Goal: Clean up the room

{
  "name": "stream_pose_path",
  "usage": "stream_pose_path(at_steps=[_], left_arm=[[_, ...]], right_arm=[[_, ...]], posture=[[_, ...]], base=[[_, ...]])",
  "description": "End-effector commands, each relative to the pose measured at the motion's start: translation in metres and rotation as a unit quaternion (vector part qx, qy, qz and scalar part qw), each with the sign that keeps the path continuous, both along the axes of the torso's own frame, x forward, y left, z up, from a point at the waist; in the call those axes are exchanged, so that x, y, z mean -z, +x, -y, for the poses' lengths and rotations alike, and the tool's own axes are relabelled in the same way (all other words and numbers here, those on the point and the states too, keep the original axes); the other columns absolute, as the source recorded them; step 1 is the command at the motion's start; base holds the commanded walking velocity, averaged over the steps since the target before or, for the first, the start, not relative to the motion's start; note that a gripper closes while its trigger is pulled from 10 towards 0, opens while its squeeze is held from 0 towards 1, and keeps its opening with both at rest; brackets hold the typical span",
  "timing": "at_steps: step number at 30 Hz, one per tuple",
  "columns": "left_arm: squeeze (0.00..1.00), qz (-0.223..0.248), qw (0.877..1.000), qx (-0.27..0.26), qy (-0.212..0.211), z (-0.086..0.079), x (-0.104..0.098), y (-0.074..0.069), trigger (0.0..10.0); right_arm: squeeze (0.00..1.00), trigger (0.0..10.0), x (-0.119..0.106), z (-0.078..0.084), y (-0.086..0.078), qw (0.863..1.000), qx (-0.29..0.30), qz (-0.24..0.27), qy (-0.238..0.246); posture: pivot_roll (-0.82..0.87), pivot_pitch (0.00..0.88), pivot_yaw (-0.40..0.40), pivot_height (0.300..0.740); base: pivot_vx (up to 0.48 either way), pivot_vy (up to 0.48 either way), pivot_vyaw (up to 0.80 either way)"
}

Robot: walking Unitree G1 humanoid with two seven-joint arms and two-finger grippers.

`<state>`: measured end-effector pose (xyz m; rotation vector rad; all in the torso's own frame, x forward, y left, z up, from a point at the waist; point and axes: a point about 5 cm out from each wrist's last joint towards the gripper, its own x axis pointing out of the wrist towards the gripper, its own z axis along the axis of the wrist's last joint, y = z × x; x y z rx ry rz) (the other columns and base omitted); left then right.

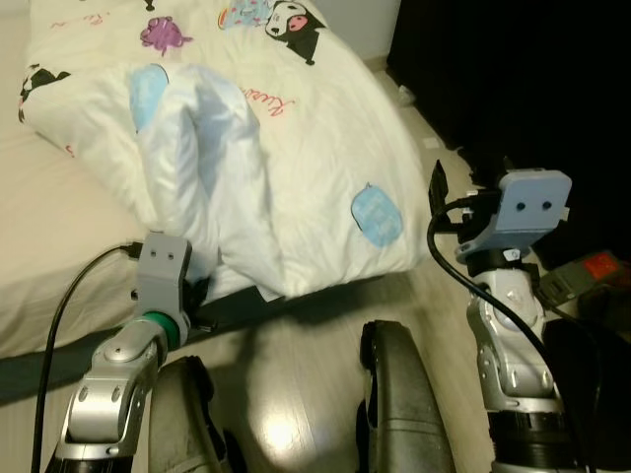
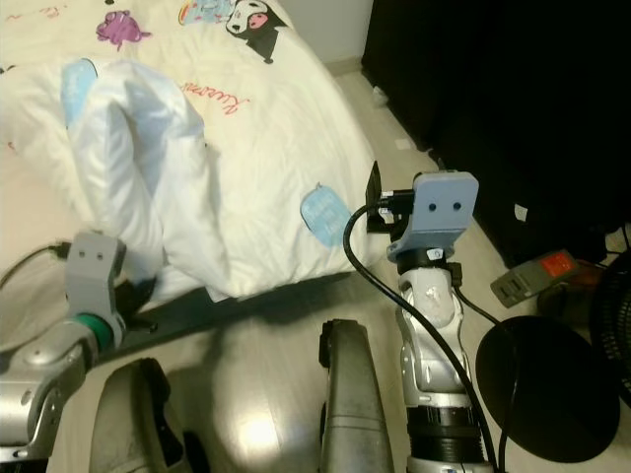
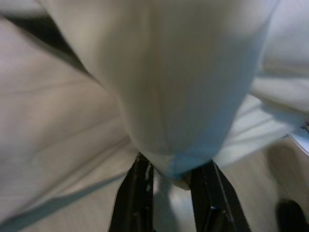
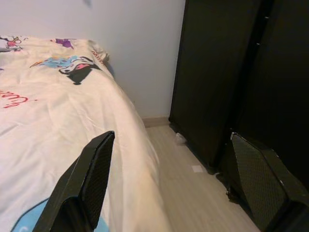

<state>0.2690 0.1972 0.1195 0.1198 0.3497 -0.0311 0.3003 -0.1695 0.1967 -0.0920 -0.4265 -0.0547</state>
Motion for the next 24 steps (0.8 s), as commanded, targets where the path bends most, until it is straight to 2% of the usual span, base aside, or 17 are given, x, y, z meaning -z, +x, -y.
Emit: stream_pose_path(at_steps=[1, 2, 3, 4, 5, 6, 7, 8, 10, 12, 17, 18, 20, 21, 22, 23, 24], left_arm=[[1.0, 0.027, 0.998, -0.036, 0.05, -0.014, -0.007, 0.002, 10.0], [1.0, 0.027, 0.998, -0.036, 0.05, -0.014, -0.007, 0.002, 10.0], [1.0, 0.033, 0.992, -0.08, 0.094, -0.027, -0.009, 0.002, 10.0], [1.0, 0.033, 0.992, -0.08, 0.094, -0.027, -0.009, 0.002, 10.0], [1.0, 0.023, 0.979, -0.147, 0.142, -0.048, -0.007, -0.001, 10.0], [0.98, 0.014, 0.958, -0.22, 0.185, -0.072, -0.006, -0.007, 10.0], [0.98, 0.014, 0.958, -0.22, 0.185, -0.072, -0.006, -0.007, 10.0], [0.0, 0.009, 0.938, -0.271, 0.218, -0.091, -0.005, -0.012, 10.0], [0.0, 0.006, 0.903, -0.343, 0.257, -0.121, -0.01, -0.023, 10.0], [0.0, 0.005, 0.884, -0.379, 0.274, -0.137, -0.016, -0.029, 10.0], [0.0, 0.005, 0.874, -0.402, 0.273, -0.147, -0.022, -0.033, 10.0], [0.0, 0.024, 0.872, -0.42, 0.251, -0.149, -0.031, -0.034, 10.0], [0.0, 0.102, 0.896, -0.397, 0.171, -0.139, -0.052, -0.023, 10.0], [0.0, 0.102, 0.896, -0.397, 0.171, -0.139, -0.052, -0.023, 10.0], [0.0, 0.156, 0.92, -0.345, 0.1, -0.123, -0.069, -0.01, 10.0], [0.0, 0.202, 0.936, -0.284, 0.042, -0.107, -0.086, 0.001, 10.0], [0.0, 0.202, 0.936, -0.284, 0.042, -0.107, -0.086, 0.001, 10.0]], right_arm=[[0.0, 10.0, 0.005, 0.001, -0.001, 1.0, -0.001, -0.007, -0.001], [0.0, 10.0, 0.005, 0.001, -0.001, 1.0, -0.001, -0.007, -0.001], [0.0, 10.0, 0.005, 0.002, -0.002, 1.0, 0.0, -0.007, -0.001], [0.0, 10.0, 0.005, 0.002, -0.002, 1.0, 0.0, -0.007, -0.001], [0.0, 10.0, 0.006, 0.002, -0.002, 1.0, 0.001, -0.007, -0.001], [0.0, 10.0, 0.006, 0.002, -0.002, 1.0, 0.002, -0.007, 0.0], [0.0, 10.0, 0.006, 0.002, -0.002, 1.0, 0.002, -0.007, 0.0], [0.0, 10.0, 0.007, 0.002, -0.003, 1.0, 0.002, -0.007, 0.001], [0.0, 10.0, 0.007, 0.001, -0.002, 1.0, 0.0, -0.007, 0.002], [0.0, 10.0, 0.007, 0.0, -0.001, 1.0, -0.003, -0.008, 0.002], [0.0, 10.0, 0.006, 0.0, 0.0, 1.0, -0.005, -0.008, 0.001], [0.0, 10.0, 0.006, -0.001, 0.001, 1.0, -0.008, -0.008, 0.001], [0.0, 10.0, 0.006, -0.001, 0.003, 1.0, -0.011, -0.008, 0.0], [0.0, 10.0, 0.006, -0.001, 0.003, 1.0, -0.011, -0.008, 0.0], [0.0, 10.0, 0.006, -0.002, 0.003, 1.0, -0.013, -0.01, 0.0], [0.0, 10.0, 0.006, -0.002, 0.004, 1.0, -0.016, -0.011, 0.0], [0.0, 10.0, 0.006, -0.002, 0.004, 1.0, -0.016, -0.011, 0.0]], posture=[[-0.08, 0.184, 0.061, 0.5], [-0.08, 0.184, 0.061, 0.5], [-0.08, 0.182, 0.065, 0.5], [-0.08, 0.182, 0.065, 0.5], [-0.08, 0.18, 0.068, 0.5], [-0.07, 0.179, 0.068, 0.5], [-0.07, 0.179, 0.068, 0.5], [-0.07, 0.179, 0.068, 0.5], [-0.07, 0.177, 0.063, 0.5], [-0.06, 0.177, 0.056, 0.5], [-0.05, 0.178, 0.05, 0.5], [-0.05, 0.179, 0.047, 0.5], [-0.04, 0.182, 0.038, 0.5], [-0.04, 0.182, 0.038, 0.5], [-0.03, 0.183, 0.031, 0.5], [-0.03, 0.183, 0.03, 0.5], [-0.03, 0.183, 0.03, 0.5]], base=[[0.0, 0.0, 0.0], [0.0, 0.0, 0.0], [0.0, 0.0, 0.0], [0.0, 0.0, 0.0], [0.0, 0.0, 0.0], [0.0, 0.0, 0.0], [0.0, 0.0, 0.0], [0.0, 0.0, 0.0], [0.0, 0.0, 0.0], [0.0, 0.0, 0.0], [0.0, 0.0, 0.0], [0.0, 0.0, 0.0], [0.0, 0.0, 0.0], [0.0, 0.0, 0.0], [0.0, 0.0, 0.0], [0.0, 0.0, 0.0], [0.0, 0.0, 0.0]])
